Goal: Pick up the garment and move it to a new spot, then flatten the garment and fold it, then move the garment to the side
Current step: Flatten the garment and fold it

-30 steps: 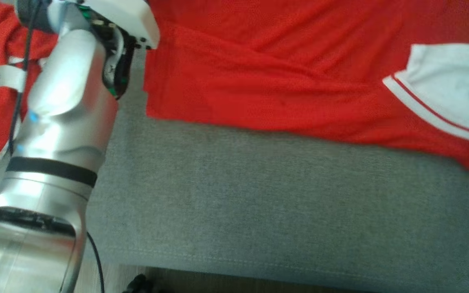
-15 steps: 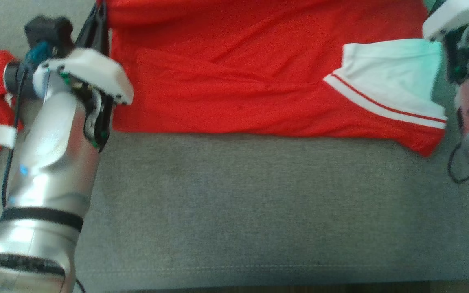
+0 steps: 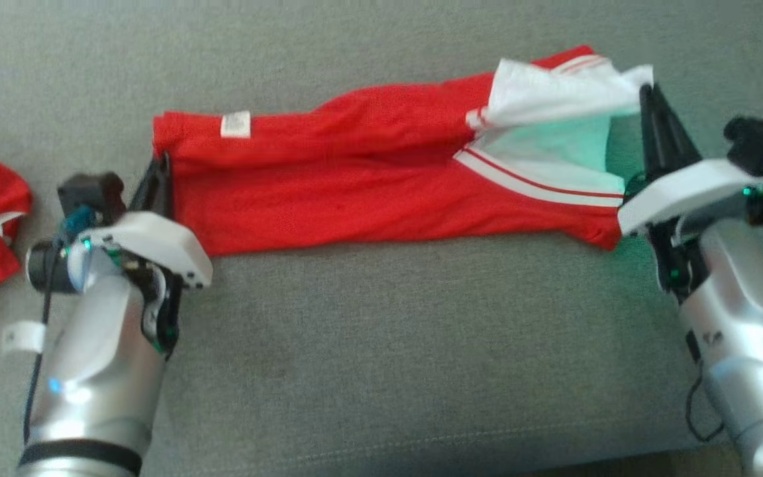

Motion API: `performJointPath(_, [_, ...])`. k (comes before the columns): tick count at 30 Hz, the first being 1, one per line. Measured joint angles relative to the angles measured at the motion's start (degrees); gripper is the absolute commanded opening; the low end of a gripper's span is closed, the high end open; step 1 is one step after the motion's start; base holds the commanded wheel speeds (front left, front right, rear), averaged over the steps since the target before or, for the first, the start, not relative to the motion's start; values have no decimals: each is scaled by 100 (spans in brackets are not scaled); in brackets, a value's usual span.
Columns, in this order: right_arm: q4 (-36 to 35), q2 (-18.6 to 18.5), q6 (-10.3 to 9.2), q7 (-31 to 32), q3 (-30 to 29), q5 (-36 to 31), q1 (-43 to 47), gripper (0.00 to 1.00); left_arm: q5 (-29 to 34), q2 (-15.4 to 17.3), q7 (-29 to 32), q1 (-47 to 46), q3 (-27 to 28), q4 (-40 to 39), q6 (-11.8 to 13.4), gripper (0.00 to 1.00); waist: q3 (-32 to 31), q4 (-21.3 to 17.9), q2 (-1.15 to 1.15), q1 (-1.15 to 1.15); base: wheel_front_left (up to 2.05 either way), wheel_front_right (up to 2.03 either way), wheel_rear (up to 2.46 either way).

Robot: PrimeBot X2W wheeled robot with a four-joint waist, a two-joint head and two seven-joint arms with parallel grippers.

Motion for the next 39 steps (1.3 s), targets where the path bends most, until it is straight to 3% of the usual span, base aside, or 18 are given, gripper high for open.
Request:
performJointPath(5, [-25,-3,0,57,55,164,346,0,40,-121,0,383,175,-55,0,0,-180,-45,0,0,0,0,0])
performJointPath(6, [-25,-3,0,57,55,164,346,0,40,-121,0,383,175,-55,0,7,-180,-45,0,0,0,0,0])
performJointPath(7, [-11,-3,0,57,54,164,393,12,54,-153,0,464,212,-104,3,60,-202,-42,0,0,0,0,0])
performJointPath(8, [32,-2,0,57,44,164,424,61,98,-185,0,537,266,-151,25,100,-218,-33,0,0,0,0,0])
performJointPath(9, [88,5,0,57,1,170,438,100,131,-212,0,604,322,-210,57,100,-229,-21,0,0,0,0,0])
performJointPath(19, [326,145,0,46,-201,189,444,100,449,-509,1,1501,867,-1285,311,100,-313,194,0,0,0,0,0])
performJointPath(34, [1862,198,0,98,-623,-291,283,99,433,-647,1,1911,645,-1840,312,100,-288,933,0,0,0,0,0])
performJointPath(35, [1916,213,0,97,-639,-292,234,91,433,-646,1,1915,643,-1851,315,100,-284,952,0,0,0,0,0])
performJointPath(36, [1958,232,0,97,-654,-291,199,75,432,-646,1,1916,638,-1857,337,100,-282,966,0,0,0,0,0])
performJointPath(38, [2001,283,0,92,-672,-267,165,0,432,-647,1,1919,623,-1869,356,100,-282,977,0,0,0,0,0])
performJointPath(39, [2005,319,0,92,-650,-263,166,0,431,-647,1,1926,621,-1883,361,100,-282,977,0,0,0,0,0])
